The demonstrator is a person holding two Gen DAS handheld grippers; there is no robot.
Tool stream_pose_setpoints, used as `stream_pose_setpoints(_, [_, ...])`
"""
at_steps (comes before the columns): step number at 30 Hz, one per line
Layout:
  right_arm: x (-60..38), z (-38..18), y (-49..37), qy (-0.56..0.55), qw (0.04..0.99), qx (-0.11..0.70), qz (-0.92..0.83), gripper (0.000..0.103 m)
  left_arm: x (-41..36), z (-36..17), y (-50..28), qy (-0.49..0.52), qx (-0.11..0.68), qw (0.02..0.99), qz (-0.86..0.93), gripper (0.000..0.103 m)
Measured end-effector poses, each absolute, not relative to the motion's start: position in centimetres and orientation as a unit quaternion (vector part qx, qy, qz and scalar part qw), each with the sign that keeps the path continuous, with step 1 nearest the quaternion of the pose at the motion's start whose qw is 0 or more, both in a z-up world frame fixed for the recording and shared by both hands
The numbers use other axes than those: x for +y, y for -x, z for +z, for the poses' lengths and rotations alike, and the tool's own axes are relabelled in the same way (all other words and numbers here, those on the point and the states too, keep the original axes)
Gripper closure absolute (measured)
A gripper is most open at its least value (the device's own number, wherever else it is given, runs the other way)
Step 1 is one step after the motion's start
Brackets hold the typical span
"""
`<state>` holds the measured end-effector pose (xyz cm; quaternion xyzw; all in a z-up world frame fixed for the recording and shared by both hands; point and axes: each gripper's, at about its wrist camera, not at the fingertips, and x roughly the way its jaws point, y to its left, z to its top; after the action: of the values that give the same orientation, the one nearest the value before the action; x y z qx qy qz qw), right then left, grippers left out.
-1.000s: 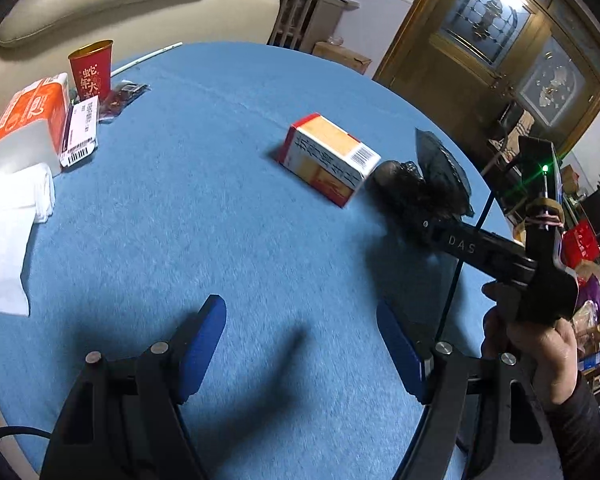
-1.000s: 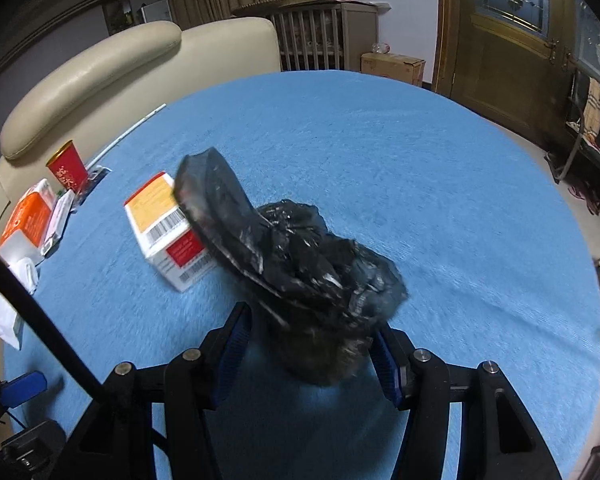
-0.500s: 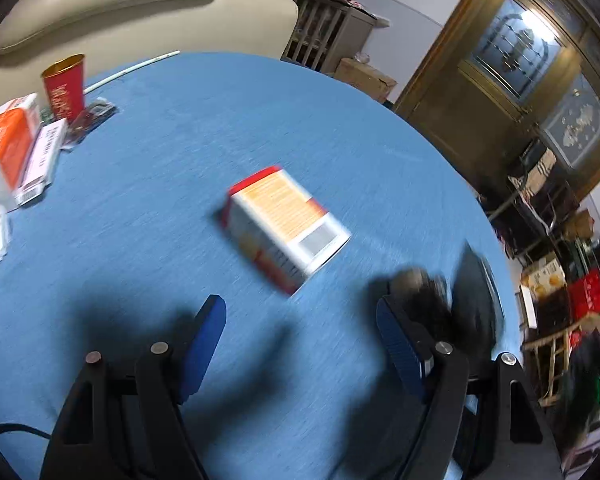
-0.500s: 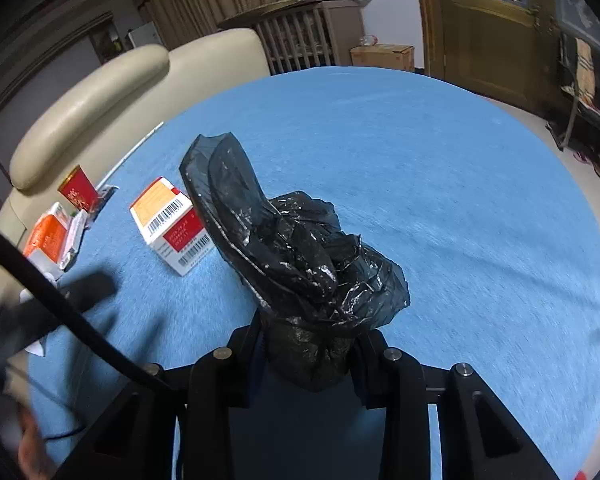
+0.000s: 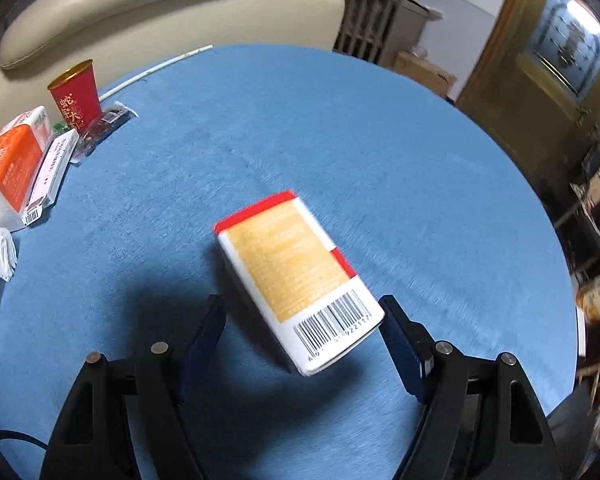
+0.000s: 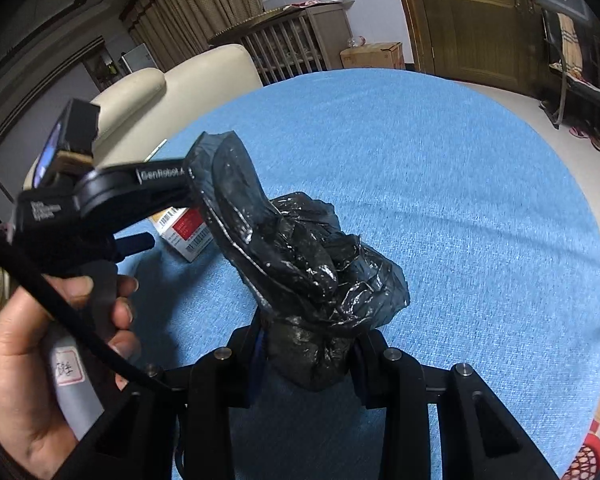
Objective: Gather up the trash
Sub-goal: 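Grasp the black plastic bag with the right tool while the left tool grasps the white-red medicine box, then carry the black bag and the medicine box over to the red wastebasket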
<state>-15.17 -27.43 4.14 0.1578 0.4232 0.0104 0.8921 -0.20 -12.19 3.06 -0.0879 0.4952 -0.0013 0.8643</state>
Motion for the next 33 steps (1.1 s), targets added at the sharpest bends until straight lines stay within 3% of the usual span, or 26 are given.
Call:
stream_pose_setpoints(10, [-26.8,4.5,15.6,-0.159,0.891,0.426,0.013,0.066,-6.3,2.7,3.3,0.076,0.495,0.866,0.004,0.025])
stream_pose_setpoints(22, [-25.5,5.2,16.3,-0.148,0.891,0.429,-0.002,0.066,-7.4,2.7,1.5,0.029,0.492,0.869,-0.04,0.025])
stream_pose_setpoints(23, [-25.3,5.3,16.3,-0.148,0.891,0.429,-0.003,0.066,-7.4,2.7,1.3,0.024,0.487,0.872,-0.051,0.033])
stream_pose_setpoints(24, [-25.2,5.4,16.3,-0.146,0.891,0.43,-0.003,0.066,-7.6,2.6,1.4,0.018,0.487,0.871,-0.056,0.052])
stream_pose_setpoints(33, [-24.3,6.1,17.7,-0.144,0.893,0.427,-0.002,0.066,-7.4,4.3,4.5,0.002,0.473,0.878,-0.075,0.054])
